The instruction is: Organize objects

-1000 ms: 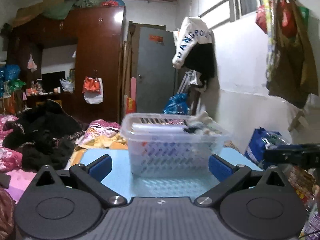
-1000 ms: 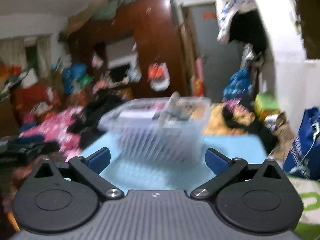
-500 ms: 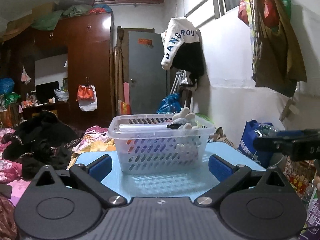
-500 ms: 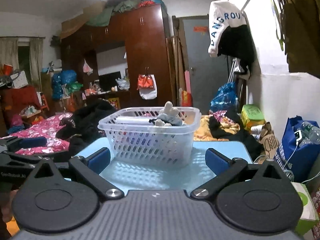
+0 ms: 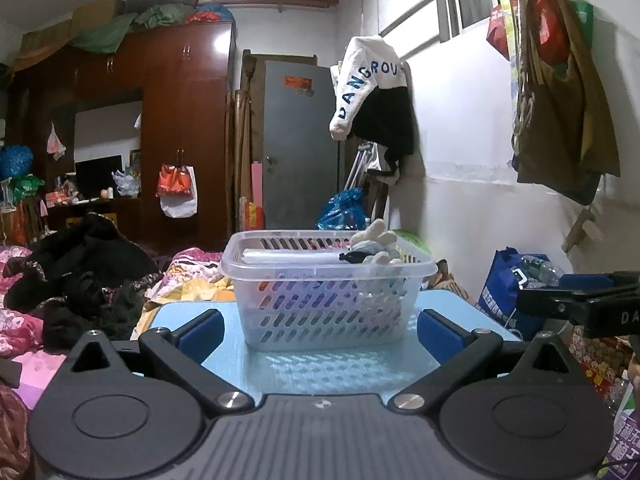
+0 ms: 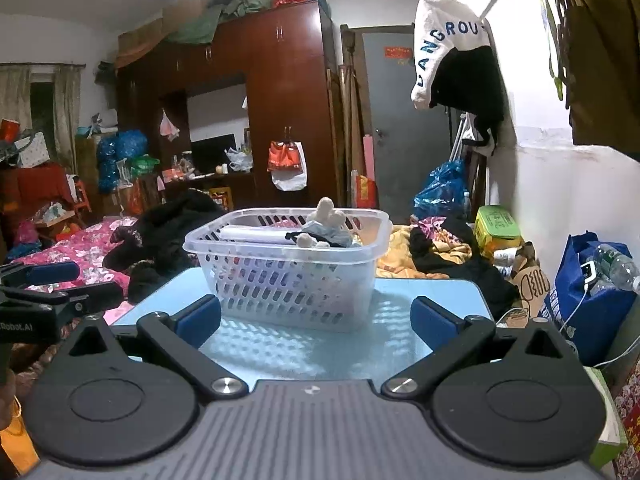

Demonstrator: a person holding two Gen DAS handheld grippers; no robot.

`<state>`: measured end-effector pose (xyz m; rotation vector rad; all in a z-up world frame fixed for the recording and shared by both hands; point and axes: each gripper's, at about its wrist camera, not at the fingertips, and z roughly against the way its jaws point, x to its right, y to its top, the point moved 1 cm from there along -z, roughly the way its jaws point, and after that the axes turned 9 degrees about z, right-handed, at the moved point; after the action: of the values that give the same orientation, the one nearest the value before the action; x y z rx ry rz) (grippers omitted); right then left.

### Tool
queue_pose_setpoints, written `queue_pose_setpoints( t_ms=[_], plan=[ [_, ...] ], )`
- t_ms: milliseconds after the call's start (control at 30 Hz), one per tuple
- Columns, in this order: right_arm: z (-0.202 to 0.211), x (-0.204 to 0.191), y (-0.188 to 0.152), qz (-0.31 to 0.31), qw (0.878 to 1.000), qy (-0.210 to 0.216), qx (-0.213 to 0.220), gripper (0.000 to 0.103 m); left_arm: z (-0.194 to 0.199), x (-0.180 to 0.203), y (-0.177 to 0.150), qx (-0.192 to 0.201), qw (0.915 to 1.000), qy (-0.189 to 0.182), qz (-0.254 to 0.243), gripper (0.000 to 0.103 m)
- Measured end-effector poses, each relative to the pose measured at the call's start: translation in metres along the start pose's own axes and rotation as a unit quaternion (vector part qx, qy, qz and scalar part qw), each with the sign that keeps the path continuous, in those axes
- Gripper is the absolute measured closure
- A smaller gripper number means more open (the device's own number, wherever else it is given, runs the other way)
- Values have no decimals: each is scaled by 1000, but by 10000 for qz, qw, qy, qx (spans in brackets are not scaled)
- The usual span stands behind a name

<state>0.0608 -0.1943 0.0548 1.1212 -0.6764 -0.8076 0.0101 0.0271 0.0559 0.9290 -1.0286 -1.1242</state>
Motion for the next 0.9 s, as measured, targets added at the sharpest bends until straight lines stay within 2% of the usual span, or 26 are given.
queue_pose_setpoints(
  t_ms=[900],
  plan=[
    [2,0,-9,-113,9997,213,-36,0,-5,-2,-4,-163,9999,2,4,0]
  ],
)
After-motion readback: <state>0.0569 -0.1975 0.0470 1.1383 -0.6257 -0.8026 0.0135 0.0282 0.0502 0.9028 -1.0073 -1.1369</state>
